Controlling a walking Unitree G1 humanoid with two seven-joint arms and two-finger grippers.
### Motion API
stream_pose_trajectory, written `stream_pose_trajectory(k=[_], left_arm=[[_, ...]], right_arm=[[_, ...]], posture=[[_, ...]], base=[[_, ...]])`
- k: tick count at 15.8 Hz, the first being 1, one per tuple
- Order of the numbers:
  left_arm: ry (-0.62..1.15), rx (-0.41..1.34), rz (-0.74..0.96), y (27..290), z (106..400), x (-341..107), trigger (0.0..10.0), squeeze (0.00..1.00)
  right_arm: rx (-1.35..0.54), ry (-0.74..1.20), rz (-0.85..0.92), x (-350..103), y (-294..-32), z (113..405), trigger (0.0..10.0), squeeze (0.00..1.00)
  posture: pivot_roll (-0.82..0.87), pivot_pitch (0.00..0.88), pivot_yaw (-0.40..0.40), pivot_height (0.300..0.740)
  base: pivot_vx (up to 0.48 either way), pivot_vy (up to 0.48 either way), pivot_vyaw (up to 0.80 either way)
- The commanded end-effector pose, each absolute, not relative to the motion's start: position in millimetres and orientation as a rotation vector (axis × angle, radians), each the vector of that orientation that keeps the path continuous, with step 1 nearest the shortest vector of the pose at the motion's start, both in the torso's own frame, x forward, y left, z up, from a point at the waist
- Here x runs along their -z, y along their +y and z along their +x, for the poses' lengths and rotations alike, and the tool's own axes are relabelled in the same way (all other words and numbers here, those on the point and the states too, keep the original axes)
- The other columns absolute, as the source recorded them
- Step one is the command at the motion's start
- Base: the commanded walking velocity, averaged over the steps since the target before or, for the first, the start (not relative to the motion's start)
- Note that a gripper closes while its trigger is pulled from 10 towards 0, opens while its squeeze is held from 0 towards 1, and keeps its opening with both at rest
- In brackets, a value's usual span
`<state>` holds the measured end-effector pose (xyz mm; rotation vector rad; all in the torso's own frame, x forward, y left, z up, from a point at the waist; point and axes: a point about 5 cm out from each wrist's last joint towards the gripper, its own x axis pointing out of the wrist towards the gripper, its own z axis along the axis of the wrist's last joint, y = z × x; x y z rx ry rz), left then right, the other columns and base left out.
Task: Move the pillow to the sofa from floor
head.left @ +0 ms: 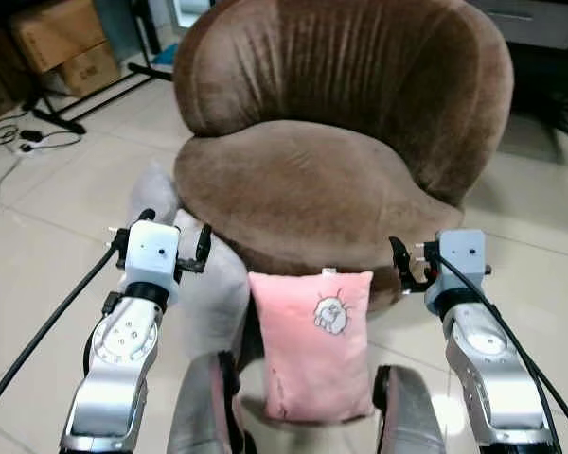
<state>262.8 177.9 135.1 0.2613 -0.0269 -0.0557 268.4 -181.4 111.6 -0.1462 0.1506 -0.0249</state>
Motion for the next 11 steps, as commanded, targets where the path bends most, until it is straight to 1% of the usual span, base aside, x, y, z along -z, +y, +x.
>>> stream_pose_trajectory(k=[1,3,4,5,8,9,11], left_arm=[[-0.026,0.063,0.258,178,263,-135,10.0,0.00],[-0.025,0.066,0.261,179,262,-134,10.0,0.00],[-0.025,0.065,0.261,179,262,-134,10.0,0.00],[-0.025,0.065,0.261,179,262,-134,10.0,0.00],[-0.022,0.065,0.264,179,262,-134,10.0,0.00],[-0.021,0.064,0.265,179,261,-133,10.0,0.00],[-0.021,0.060,0.266,179,261,-133,10.0,0.00]], right_arm=[[0.035,0.164,-0.165,-111,-183,268,10.0,0.00],[0.070,0.171,-0.130,-109,-186,267,10.0,0.00],[0.085,0.188,-0.118,-107,-188,267,10.0,0.00],[0.087,0.187,-0.119,-107,-188,266,10.0,0.00],[0.063,0.171,-0.128,-108,-185,266,10.0,0.00],[0.036,0.179,-0.162,-108,-183,267,10.0,0.00],[-0.003,0.186,-0.202,-107,-178,267,10.0,0.00]], posture=[[-0.16,0.000,0.063,0.517],[-0.16,0.000,0.061,0.517],[-0.16,0.000,0.061,0.517],[-0.16,0.000,0.062,0.517],[-0.16,0.000,0.061,0.517],[-0.16,0.000,0.061,0.517],[-0.15,0.000,0.057,0.517]], base=[[0.296,0.000,0.00],[0.326,0.000,0.00],[0.326,0.000,-0.43],[0.326,0.000,-0.78],[0.316,0.000,0.00],[0.307,0.000,0.00],[0.300,0.000,0.80]])
